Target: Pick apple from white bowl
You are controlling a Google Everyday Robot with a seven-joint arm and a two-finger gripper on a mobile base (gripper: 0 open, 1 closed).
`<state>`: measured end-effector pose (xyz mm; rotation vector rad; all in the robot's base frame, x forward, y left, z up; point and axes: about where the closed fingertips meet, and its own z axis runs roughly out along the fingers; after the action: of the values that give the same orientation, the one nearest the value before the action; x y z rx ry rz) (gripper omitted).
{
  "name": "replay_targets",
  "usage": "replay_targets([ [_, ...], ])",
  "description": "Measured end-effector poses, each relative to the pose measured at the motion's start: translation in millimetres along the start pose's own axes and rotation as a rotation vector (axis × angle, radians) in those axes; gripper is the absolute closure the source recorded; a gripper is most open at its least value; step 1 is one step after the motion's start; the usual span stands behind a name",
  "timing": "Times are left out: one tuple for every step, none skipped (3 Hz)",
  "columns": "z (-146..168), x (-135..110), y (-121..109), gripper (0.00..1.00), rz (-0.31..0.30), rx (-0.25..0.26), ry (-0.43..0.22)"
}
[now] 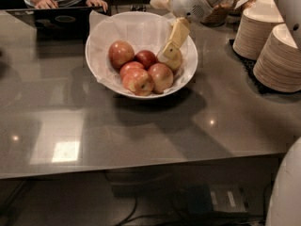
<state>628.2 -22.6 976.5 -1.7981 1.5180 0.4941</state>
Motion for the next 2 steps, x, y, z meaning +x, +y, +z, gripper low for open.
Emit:
replay_targets([
  [12, -6, 2, 0.00, 0.036, 0.009, -0.060],
  [24, -19, 4, 0.00, 0.062, 0.000, -0.118],
])
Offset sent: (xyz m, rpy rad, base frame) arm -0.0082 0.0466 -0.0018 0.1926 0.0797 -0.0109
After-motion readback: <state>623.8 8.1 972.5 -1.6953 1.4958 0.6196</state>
